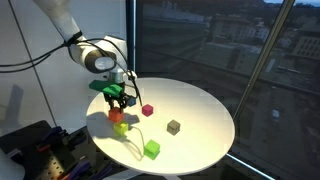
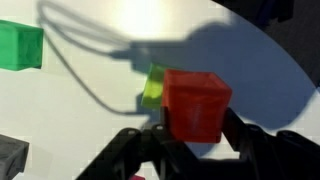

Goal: Put the orange toy block on top of the light green toy block

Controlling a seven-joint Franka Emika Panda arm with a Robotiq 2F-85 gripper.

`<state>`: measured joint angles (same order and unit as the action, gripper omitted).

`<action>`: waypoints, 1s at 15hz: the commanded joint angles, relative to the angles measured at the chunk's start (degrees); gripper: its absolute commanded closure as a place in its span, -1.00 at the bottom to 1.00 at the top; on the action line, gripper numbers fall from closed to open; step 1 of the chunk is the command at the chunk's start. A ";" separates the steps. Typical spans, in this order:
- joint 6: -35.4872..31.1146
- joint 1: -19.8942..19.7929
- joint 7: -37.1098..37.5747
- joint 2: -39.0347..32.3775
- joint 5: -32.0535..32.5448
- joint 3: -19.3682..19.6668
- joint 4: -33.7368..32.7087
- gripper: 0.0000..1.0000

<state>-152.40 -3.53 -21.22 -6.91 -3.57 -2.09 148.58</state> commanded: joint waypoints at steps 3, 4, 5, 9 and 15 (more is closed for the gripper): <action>-0.97 -0.72 -2.54 0.56 -0.95 0.49 0.55 0.41; -1.25 -0.69 -2.47 0.40 -0.89 0.54 0.53 0.41; -1.53 -0.67 -2.35 0.21 -0.77 0.58 0.46 0.41; -3.15 -0.68 -1.99 -0.42 -0.47 0.60 0.36 0.41; -5.21 -0.75 -1.64 -1.32 -0.23 0.42 0.31 0.41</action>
<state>-156.23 -3.78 -21.76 -8.12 -3.57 -1.59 148.62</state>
